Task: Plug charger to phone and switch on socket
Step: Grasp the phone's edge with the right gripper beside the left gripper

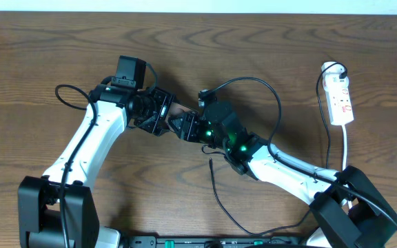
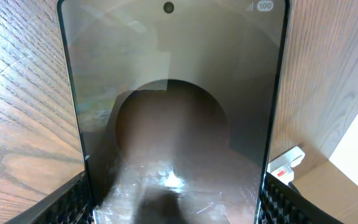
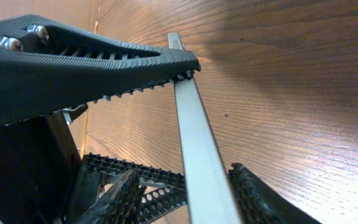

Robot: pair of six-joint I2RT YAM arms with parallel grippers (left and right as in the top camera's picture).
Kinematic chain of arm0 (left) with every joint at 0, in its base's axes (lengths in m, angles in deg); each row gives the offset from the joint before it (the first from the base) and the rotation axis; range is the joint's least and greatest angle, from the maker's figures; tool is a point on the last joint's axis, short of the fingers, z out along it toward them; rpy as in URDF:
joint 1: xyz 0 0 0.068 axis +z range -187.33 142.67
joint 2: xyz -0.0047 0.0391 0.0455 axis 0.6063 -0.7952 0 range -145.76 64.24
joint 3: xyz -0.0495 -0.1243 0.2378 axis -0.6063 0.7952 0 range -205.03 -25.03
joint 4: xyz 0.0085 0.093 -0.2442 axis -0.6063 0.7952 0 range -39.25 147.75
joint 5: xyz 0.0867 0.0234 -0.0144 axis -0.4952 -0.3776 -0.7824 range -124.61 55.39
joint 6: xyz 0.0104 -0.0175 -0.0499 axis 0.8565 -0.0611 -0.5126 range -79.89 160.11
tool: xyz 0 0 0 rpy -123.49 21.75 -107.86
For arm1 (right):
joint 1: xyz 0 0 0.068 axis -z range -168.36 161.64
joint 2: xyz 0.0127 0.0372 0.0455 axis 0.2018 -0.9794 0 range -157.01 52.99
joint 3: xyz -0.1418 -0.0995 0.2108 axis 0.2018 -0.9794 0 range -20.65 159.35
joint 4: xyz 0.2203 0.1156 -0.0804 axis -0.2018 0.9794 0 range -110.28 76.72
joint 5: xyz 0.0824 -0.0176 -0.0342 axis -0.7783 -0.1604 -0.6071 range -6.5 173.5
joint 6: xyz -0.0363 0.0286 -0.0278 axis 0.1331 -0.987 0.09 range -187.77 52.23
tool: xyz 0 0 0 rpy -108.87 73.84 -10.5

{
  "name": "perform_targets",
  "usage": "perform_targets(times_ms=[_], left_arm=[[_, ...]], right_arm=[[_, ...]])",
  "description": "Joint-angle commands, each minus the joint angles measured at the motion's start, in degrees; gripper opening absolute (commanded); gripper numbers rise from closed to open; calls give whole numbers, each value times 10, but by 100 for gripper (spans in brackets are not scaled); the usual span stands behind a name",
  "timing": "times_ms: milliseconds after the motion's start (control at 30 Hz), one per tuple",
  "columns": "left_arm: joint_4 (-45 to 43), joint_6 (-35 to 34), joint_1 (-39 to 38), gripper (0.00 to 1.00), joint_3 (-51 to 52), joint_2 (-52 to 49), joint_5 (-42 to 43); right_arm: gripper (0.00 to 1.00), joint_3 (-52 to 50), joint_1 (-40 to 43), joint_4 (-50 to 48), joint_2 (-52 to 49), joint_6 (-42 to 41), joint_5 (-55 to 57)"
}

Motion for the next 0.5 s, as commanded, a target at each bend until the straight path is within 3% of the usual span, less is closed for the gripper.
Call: perform_targets(times_ms=[0, 267, 467], left_arm=[[-1, -9, -3, 7, -5, 12, 5], [-1, -9, -3, 7, -5, 12, 5], [0, -4, -3, 7, -5, 12, 5]], right_arm=[[43, 5, -4, 1, -3, -1, 9], [31, 5, -4, 1, -3, -1, 9], [29, 5, -4, 1, -3, -1, 9]])
